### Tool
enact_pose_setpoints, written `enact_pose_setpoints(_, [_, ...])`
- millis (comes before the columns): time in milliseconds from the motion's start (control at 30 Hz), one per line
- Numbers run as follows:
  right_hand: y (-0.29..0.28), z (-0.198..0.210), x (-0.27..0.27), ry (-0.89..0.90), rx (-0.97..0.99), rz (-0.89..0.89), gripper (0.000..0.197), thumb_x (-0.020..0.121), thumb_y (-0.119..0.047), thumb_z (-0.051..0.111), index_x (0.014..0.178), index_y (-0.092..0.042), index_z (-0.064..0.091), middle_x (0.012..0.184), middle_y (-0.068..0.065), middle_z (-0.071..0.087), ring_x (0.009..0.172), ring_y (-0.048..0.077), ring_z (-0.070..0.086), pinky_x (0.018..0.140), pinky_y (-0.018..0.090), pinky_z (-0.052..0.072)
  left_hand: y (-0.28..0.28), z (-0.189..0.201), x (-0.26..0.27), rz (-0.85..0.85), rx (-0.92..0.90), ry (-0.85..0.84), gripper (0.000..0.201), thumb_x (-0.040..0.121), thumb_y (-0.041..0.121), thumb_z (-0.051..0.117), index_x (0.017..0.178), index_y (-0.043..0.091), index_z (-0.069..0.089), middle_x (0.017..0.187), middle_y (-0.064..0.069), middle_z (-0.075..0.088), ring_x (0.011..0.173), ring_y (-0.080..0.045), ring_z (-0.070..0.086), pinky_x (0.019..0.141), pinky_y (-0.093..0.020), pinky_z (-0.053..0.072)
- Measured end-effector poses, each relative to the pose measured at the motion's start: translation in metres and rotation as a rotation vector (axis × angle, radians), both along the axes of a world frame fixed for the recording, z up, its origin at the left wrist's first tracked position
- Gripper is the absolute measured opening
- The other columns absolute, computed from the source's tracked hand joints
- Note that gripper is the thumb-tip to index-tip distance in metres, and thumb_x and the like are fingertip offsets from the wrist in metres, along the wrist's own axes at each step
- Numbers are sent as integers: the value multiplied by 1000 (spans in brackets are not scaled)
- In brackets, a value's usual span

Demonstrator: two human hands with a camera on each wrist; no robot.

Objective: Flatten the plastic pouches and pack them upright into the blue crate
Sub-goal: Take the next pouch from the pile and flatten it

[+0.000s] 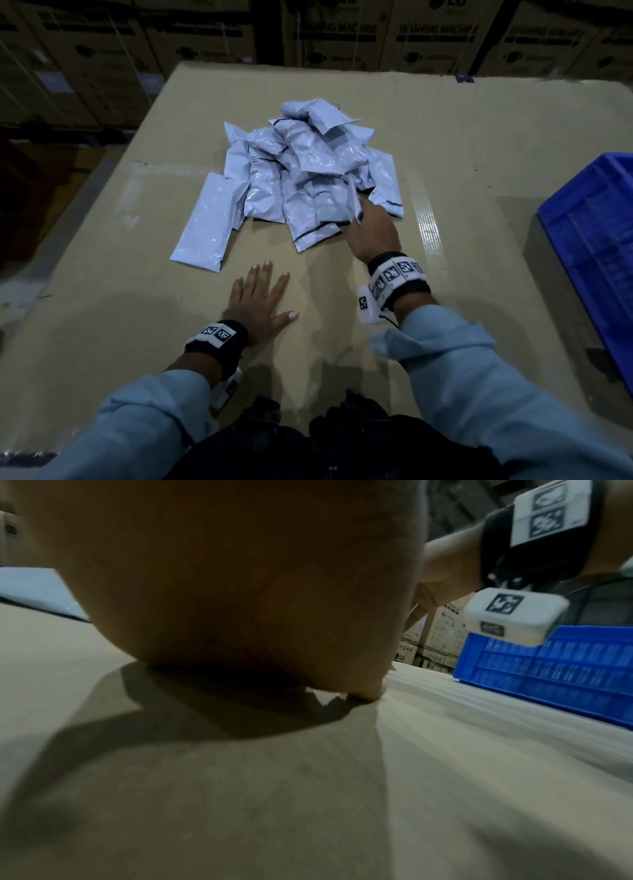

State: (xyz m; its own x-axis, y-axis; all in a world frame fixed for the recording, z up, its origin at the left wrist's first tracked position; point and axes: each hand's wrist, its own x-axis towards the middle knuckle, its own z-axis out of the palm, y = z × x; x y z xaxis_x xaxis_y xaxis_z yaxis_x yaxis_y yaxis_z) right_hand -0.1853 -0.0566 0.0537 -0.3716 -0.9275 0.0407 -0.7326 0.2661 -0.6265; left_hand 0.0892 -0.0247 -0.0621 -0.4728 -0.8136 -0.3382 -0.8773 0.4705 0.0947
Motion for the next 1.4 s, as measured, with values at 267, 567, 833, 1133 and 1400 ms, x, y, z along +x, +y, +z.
enact_pose_setpoints(267, [76, 26, -33, -496, -46, -17, 31, 95, -17, 44, 116, -25, 65, 101, -2, 68, 88, 23, 66, 75, 37, 58, 7, 13, -18, 61, 96, -123, 101, 82, 89, 10, 156, 30, -26, 163, -12, -35, 153, -36, -23, 120, -65, -2])
enact_pose_setpoints(567, [162, 6, -48, -1103, 149, -196, 32, 99, -2, 38, 118, -9, 63, 113, 18, 71, 90, 40, 74, 74, 51, 63, 71, 49, -74, 291, 100, 356, 79, 101, 69, 17, 163, 22, 7, 169, -6, 18, 153, -29, 22, 119, -58, 23])
enact_pose_setpoints(833, [231, -28, -60, -1076, 457, -273, 40, 94, -4, 28, 123, 1, 55, 100, 28, 74, 86, 45, 74, 75, 53, 62, 136, 28, -111, 42, -70, 330, 113, 84, 84, 48, 163, 22, -4, 171, -2, -11, 156, -23, 12, 118, -55, 23])
enact_pose_setpoints(1133, [265, -34, -65, -728, 504, -157, 39, 89, -6, 27, 118, -7, 54, 73, 19, 74, 64, 32, 73, 61, 32, 57, 160, -4, -106, -146, -126, 232, 69, 84, 4, 20, 148, -11, 39, 152, -31, 41, 139, -48, 45, 107, -56, 46])
enact_pose_setpoints(1400, [275, -45, -67, -277, 437, -200, 38, 92, -15, 44, 130, -17, 50, 118, 11, 66, 97, 30, 63, 89, 38, 53, 159, 2, -89, -280, -280, 122, 71, 83, 8, 18, 144, -10, 47, 148, -29, 48, 134, -44, 52, 106, -53, 46])
